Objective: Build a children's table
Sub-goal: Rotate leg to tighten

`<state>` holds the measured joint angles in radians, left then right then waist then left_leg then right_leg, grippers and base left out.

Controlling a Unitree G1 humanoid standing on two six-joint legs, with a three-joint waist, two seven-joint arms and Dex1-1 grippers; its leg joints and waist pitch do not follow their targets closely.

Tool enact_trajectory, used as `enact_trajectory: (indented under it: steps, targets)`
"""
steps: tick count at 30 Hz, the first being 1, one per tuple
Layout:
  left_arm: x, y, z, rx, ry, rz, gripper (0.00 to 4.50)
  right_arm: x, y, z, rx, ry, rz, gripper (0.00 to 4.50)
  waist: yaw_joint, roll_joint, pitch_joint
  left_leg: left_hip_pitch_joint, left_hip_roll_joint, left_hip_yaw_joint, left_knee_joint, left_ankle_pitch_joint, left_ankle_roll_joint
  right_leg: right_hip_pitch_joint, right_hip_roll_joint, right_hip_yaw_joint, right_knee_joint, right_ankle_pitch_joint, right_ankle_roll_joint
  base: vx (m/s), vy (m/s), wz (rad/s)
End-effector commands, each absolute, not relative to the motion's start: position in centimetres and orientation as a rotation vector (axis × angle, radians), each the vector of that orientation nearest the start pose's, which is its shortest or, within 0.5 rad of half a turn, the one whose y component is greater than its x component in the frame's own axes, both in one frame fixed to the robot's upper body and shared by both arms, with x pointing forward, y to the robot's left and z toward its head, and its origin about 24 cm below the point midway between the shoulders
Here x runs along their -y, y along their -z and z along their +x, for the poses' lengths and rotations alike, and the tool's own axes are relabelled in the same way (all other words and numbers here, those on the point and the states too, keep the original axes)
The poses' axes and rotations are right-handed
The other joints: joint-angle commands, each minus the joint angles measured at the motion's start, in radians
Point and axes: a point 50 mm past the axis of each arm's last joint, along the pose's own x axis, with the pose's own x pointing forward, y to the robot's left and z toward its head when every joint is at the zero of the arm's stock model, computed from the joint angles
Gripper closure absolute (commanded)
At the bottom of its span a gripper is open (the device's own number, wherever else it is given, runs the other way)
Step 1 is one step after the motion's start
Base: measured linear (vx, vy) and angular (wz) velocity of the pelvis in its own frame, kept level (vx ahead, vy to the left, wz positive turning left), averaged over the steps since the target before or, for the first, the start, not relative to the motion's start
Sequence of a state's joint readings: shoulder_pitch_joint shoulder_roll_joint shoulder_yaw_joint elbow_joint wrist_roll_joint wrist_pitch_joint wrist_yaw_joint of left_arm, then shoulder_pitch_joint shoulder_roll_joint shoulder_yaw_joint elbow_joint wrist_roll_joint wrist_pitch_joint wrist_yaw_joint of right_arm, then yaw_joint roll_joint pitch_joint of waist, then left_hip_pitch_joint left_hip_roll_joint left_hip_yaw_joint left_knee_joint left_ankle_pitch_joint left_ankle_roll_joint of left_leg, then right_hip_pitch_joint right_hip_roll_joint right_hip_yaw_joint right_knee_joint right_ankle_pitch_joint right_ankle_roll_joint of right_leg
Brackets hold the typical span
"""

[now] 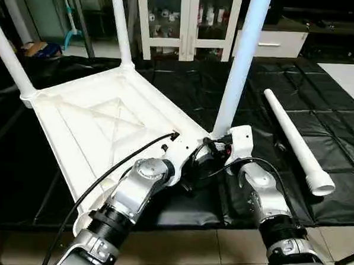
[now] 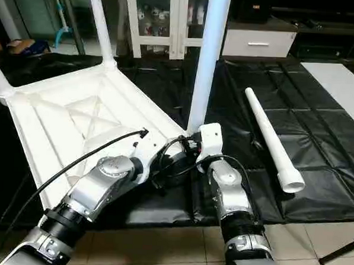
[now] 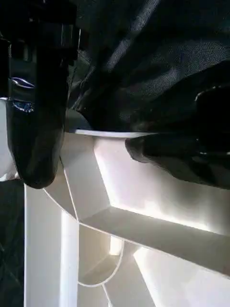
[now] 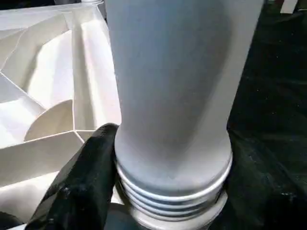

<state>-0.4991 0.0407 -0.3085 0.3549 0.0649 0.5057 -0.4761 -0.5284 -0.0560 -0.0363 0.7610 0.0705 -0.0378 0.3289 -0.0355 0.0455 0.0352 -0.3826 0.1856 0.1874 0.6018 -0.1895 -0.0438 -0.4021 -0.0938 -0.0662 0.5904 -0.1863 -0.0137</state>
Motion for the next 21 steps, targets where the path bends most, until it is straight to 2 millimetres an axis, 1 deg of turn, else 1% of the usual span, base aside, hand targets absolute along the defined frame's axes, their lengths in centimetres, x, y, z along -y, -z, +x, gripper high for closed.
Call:
enact_trajectory:
  steps: [1,2,3,4,5,6,7,8,9,10,11,12,13,14,15,16,17,18,19,20,21]
  targets:
    - [-5.4,-4.5,32.0,-0.415,0.687,0.259,4.5,6.4,-3.4,32.9,-0.127,-0.662,0.143,1.19,0.007,-0.015,-0.051,0.009,0.036,-0.02,-0.084,-0.332,0.052,0.036,-0.049,0.03,-0.087,-0.322,-0.174,0.0,0.0,0.0]
    - [-5.6,-4.5,32.0,-0.416,0.687,0.261,4.5,6.4,-3.7,32.9,-0.109,-0.672,0.14,1.03,0.006,-0.02,-0.05,0.007,0.036,-0.02,-0.084,-0.336,0.058,0.037,-0.05,0.03,-0.088,-0.337,-0.171,0.0,0.0,0.0]
    - [-5.8,-4.4,31.9,-0.416,0.693,0.264,4.5,6.5,-4.1,33.0,-0.085,-0.687,0.139,0.96,0.005,-0.016,-0.05,0.003,0.035,-0.024,-0.086,-0.338,0.057,0.039,-0.051,0.027,-0.088,-0.362,-0.163,0.0,0.0,0.0]
    - [-5.9,-4.4,31.9,-0.418,0.699,0.267,4.5,6.6,-4.4,33.0,-0.075,-0.697,0.142,0.83,0.005,-0.016,-0.05,0.003,0.035,-0.024,-0.086,-0.338,0.057,0.039,-0.051,0.027,-0.088,-0.362,-0.163,0.0,0.0,0.0]
    - [-6.1,-4.3,31.7,-0.419,0.717,0.274,4.5,6.8,-4.8,33.1,-0.06,-0.71,0.15,0.83,0.004,-0.017,-0.052,0.0,0.036,-0.024,-0.085,-0.321,0.058,0.04,-0.05,0.028,-0.087,-0.35,-0.161,0.0,0.0,0.0]
    - [-6.3,-4.2,31.5,-0.423,0.743,0.279,4.5,7.2,-5.2,33.1,-0.045,-0.733,0.151,0.69,0.003,-0.017,-0.052,0.0,0.036,-0.022,-0.084,-0.318,0.061,0.039,-0.049,0.028,-0.087,-0.343,-0.163,0.0,0.0,0.0]
    - [-6.5,-4.1,31.2,-0.431,0.768,0.282,4.5,7.5,-5.6,33.1,-0.034,-0.758,0.148,0.55,0.004,-0.014,-0.053,0.002,0.037,-0.022,-0.083,-0.306,0.062,0.038,-0.05,0.03,-0.084,-0.324,-0.171,0.0,0.0,0.0]
    - [-6.6,-4.0,31.0,-0.437,0.784,0.284,4.5,7.7,-5.9,33.1,-0.028,-0.775,0.145,0.51,0.005,-0.015,-0.056,-0.002,0.037,-0.021,-0.08,-0.274,0.07,0.042,-0.049,0.031,-0.079,-0.271,-0.181,0.0,0.0,0.0]
    - [-6.8,-3.8,30.6,-0.44,0.826,0.29,4.5,8.2,-6.0,33.1,-0.034,-0.806,0.13,0.51,0.0,-0.016,-0.057,-0.007,0.037,-0.022,-0.08,-0.257,0.076,0.046,-0.048,0.03,-0.073,-0.243,-0.189,0.0,0.0,0.0]
    - [-6.9,-3.6,30.3,-0.449,0.853,0.292,4.5,8.6,-6.1,33.0,-0.042,-0.836,0.109,0.37,0.0,-0.015,-0.058,-0.01,0.037,-0.024,-0.081,-0.248,0.087,0.051,-0.048,0.026,-0.072,-0.231,-0.19,0.0,0.0,0.0]
    - [-7.2,-3.3,29.9,-0.462,0.885,0.301,4.5,9.1,-6.1,32.8,-0.054,-0.887,0.06,0.23,0.002,-0.012,-0.055,-0.005,0.04,-0.024,-0.081,-0.243,0.092,0.046,-0.047,0.026,-0.073,-0.236,-0.192,0.0,0.0,0.0]
    - [-7.4,-3.2,29.6,-0.464,0.916,0.308,4.5,9.6,-6.1,32.7,-0.061,-0.915,0.031,0.23,0.003,-0.012,-0.057,-0.001,0.04,-0.022,-0.078,-0.242,0.093,0.043,-0.046,0.027,-0.073,-0.231,-0.199,0.0,0.0,0.0]
    - [-7.7,-2.9,28.9,-0.478,0.973,0.311,4.5,10.6,-6.1,32.5,-0.073,-0.97,-0.029,0.23,0.007,-0.01,-0.058,0.004,0.042,-0.021,-0.075,-0.235,0.093,0.043,-0.048,0.029,-0.07,-0.208,-0.216,0.0,0.0,0.0]
    - [-7.9,-2.8,28.5,-0.484,1.006,0.314,4.5,11.2,-6.2,32.4,-0.078,-0.996,-0.056,0.23,0.006,-0.011,-0.059,-0.002,0.042,-0.021,-0.075,-0.215,0.102,0.047,-0.046,0.029,-0.064,-0.17,-0.23,0.0,0.0,0.0]
    - [-8.0,-2.7,28.2,-0.487,1.026,0.314,4.5,11.6,-6.3,32.4,-0.08,-1.011,-0.069,0.23,0.008,-0.009,-0.058,0.001,0.042,-0.018,-0.075,-0.215,0.105,0.043,-0.045,0.03,-0.065,-0.162,-0.236,0.0,0.0,0.0]
    - [-8.1,-2.7,27.8,-0.49,1.059,0.307,4.5,12.1,-6.4,32.4,-0.086,-1.028,-0.079,0.23,0.01,-0.008,-0.059,0.005,0.042,-0.017,-0.072,-0.21,0.107,0.042,-0.045,0.03,-0.063,-0.148,-0.243,0.0,0.0,0.0]
    - [-8.1,-2.7,27.6,-0.491,1.078,0.303,4.5,12.4,-6.5,32.4,-0.089,-1.037,-0.082,0.23,0.02,-0.01,-0.06,0.008,0.042,-0.014,-0.07,-0.187,0.116,0.042,-0.044,0.032,-0.06,-0.117,-0.257,0.0,0.0,0.0]
    - [-8.1,-2.8,26.8,-0.488,1.15,0.295,4.5,13.4,-6.7,32.3,-0.107,-1.072,-0.112,0.23,0.022,-0.011,-0.059,0.007,0.042,-0.013,-0.07,-0.182,0.118,0.043,-0.045,0.033,-0.059,-0.112,-0.259,0.0,0.0,0.0]
    - [-8.1,-2.9,26.7,-0.489,1.166,0.291,4.5,13.6,-6.7,32.3,-0.113,-1.081,-0.119,0.23,0.029,-0.01,-0.059,0.01,0.043,-0.013,-0.071,-0.187,0.117,0.043,-0.046,0.032,-0.058,-0.118,-0.263,0.0,0.0,0.0]
    - [-8.2,-2.9,26.3,-0.495,1.196,0.284,4.5,14.1,-6.8,32.2,-0.13,-1.108,-0.142,0.23,0.031,-0.01,-0.057,0.01,0.043,-0.013,-0.072,-0.196,0.116,0.041,-0.044,0.032,-0.06,-0.132,-0.262,0.0,0.0,0.0]
    - [-8.3,-2.9,25.9,-0.498,1.226,0.282,4.5,14.5,-6.9,32.1,-0.149,-1.133,-0.164,0.23,0.043,-0.009,-0.054,0.02,0.047,-0.01,-0.074,-0.231,0.102,0.034,-0.043,0.034,-0.065,-0.18,-0.253,0.0,0.0,0.0]
